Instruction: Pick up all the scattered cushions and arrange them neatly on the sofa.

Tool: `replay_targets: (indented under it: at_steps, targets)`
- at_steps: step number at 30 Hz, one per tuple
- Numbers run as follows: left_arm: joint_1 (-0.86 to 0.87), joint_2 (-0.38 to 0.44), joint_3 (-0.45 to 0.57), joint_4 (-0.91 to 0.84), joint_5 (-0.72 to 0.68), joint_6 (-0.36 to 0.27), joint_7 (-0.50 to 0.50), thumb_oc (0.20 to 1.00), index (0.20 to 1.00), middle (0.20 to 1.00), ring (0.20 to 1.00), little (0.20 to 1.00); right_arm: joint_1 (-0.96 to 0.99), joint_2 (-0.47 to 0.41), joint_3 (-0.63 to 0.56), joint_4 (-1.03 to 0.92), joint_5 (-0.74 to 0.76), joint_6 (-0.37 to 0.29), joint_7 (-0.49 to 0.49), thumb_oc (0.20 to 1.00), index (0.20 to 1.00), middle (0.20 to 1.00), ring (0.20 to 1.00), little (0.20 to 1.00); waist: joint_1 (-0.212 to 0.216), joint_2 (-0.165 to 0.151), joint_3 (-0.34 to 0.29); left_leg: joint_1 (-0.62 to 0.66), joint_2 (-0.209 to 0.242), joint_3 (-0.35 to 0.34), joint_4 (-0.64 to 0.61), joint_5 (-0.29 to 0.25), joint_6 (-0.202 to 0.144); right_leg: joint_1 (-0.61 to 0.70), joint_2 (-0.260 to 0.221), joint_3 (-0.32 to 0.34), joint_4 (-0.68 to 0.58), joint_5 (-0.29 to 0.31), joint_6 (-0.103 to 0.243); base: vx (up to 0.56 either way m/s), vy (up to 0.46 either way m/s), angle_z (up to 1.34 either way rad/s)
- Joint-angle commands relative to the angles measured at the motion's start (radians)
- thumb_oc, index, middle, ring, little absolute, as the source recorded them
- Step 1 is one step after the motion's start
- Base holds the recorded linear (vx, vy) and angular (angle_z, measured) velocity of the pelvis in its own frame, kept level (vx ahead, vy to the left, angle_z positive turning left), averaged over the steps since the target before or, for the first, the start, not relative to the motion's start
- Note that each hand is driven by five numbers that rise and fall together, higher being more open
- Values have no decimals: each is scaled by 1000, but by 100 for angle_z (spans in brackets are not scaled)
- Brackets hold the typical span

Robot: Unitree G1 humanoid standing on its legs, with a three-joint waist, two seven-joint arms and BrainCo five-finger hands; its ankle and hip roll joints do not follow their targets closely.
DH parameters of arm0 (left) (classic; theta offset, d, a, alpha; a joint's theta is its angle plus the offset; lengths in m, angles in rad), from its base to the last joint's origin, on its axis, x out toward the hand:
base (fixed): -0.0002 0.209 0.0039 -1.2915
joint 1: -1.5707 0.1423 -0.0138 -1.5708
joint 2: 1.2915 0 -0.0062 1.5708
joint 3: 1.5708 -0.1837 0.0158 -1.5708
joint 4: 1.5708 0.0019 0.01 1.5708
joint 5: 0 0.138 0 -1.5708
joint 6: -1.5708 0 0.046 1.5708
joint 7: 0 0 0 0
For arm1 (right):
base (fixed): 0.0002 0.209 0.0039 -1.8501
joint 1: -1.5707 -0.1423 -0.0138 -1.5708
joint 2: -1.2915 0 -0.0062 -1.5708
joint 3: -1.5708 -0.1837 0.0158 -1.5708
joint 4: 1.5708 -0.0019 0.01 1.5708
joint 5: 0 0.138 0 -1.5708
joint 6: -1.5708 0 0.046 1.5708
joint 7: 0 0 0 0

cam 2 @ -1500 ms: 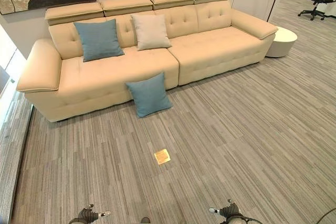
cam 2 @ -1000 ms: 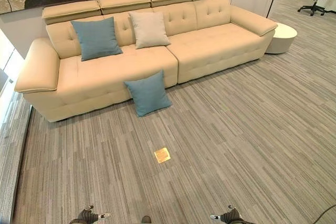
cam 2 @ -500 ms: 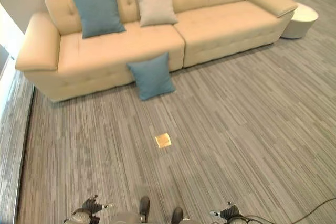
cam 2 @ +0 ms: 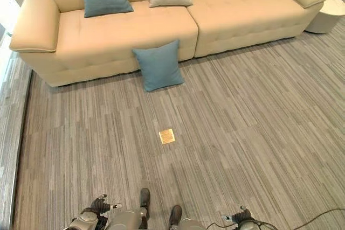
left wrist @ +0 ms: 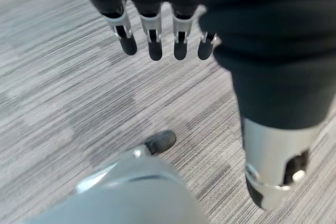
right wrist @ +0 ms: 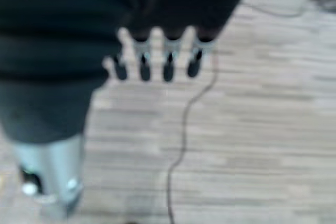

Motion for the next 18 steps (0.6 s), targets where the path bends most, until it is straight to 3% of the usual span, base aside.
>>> replay_targets:
  at_steps: [1, 2, 3, 4, 6, 9, 10, 11, 13, 17, 18]
  targets:
    - [-34, 27, 30, 7, 33, -16, 7, 1000, 1000, 1000, 1000, 1000, 2, -34, 11, -14, -15, -4, 3, 1000, 1000, 1000, 1000, 1000, 25, -29, -16, -27, -51, -18, 195, -281, 43, -58, -103, 19, 300, 1, 73, 226, 348, -22]
    - [-32, 33, 31, 5, 33, -14, 7, 1000, 1000, 1000, 1000, 1000, 1, -41, 14, -19, -19, -2, 6, 1000, 1000, 1000, 1000, 1000, 19, -23, -4, -9, -61, -23, 194, -290, 61, -93, -121, 27, 387, 39, 73, 224, 349, -21]
    - [-32, 33, 31, 5, 33, -14, 7, 1000, 1000, 1000, 1000, 1000, 1, -42, 14, -19, -19, -2, 6, 1000, 1000, 1000, 1000, 1000, 21, -24, -4, -9, -64, -21, 193, -290, 62, -98, -124, 30, 395, 36, 74, 195, 311, -10]
    - [-31, 41, 34, 3, 28, -14, 3, 1000, 1000, 1000, 1000, 1000, -4, -50, 19, -29, -24, -8, 6, 1000, 1000, 1000, 1000, 1000, 15, -19, 20, 23, -80, -26, 182, -305, 86, -160, -155, 34, 544, 67, 72, 192, 282, -4]
    - [-34, 44, 34, 7, 23, -19, -2, 1000, 1000, 1000, 1000, 1000, -5, -54, 21, -32, -31, -14, 7, 1000, 1000, 1000, 1000, 1000, 20, -13, 31, 56, -87, -19, 168, -313, 94, -215, -171, 26, 597, 46, 73, 226, 241, -1]
    - [-37, 43, 33, 10, 28, -22, -10, 1000, 1000, 1000, 1000, 1000, -13, -60, 30, -34, -41, -17, 13, 1000, 1000, 1000, 1000, 1000, 30, 9, 44, 105, -64, -20, 137, -308, 80, -222, -100, 27, 415, -9, 72, 193, 42, -8]
    - [-37, 43, 33, 10, 28, -22, -10, 1000, 1000, 1000, 1000, 1000, -13, -60, 30, -34, -41, -17, 13, 1000, 1000, 1000, 1000, 1000, 30, 9, 44, 105, -64, -20, 137, -308, 80, -222, -100, 27, 415, -9, 72, 217, -24, -9]
    - [-33, 39, 38, 16, 27, -26, -7, 1000, 1000, 1000, 1000, 1000, -7, -51, 40, -51, -49, -19, 13, 1000, 1000, 1000, 1000, 1000, 38, 14, 45, 119, -52, -11, 126, -305, 67, -214, -44, 38, 186, 9, 88, 237, -44, -8]
    - [-34, 33, 42, 20, 27, -29, -4, 1000, 1000, 1000, 1000, 1000, -1, -48, 44, -61, -55, -19, 12, 1000, 1000, 1000, 1000, 1000, 35, 13, 43, 135, -56, -16, 113, -303, 57, -211, -5, 100, 47, 45, 110, 297, -54, -27]
    - [-41, 22, 37, 23, 35, -35, -8, 1000, 1000, 1000, 1000, 1000, 16, -52, 48, -60, -55, -22, 15, 1000, 1000, 1000, 1000, 1000, 27, 10, 39, 159, -63, -33, 122, -329, 43, -182, 17, 150, -20, 75, 106, 340, -96, 7]
    - [-39, 15, 33, 26, 34, -33, -9, 1000, 1000, 1000, 1000, 1000, 28, -49, 48, -54, -50, -21, 20, 1000, 1000, 1000, 1000, 1000, 17, 8, 27, 179, -51, -47, 136, -330, 26, -178, 40, 184, 22, 58, 80, 381, -176, 21]
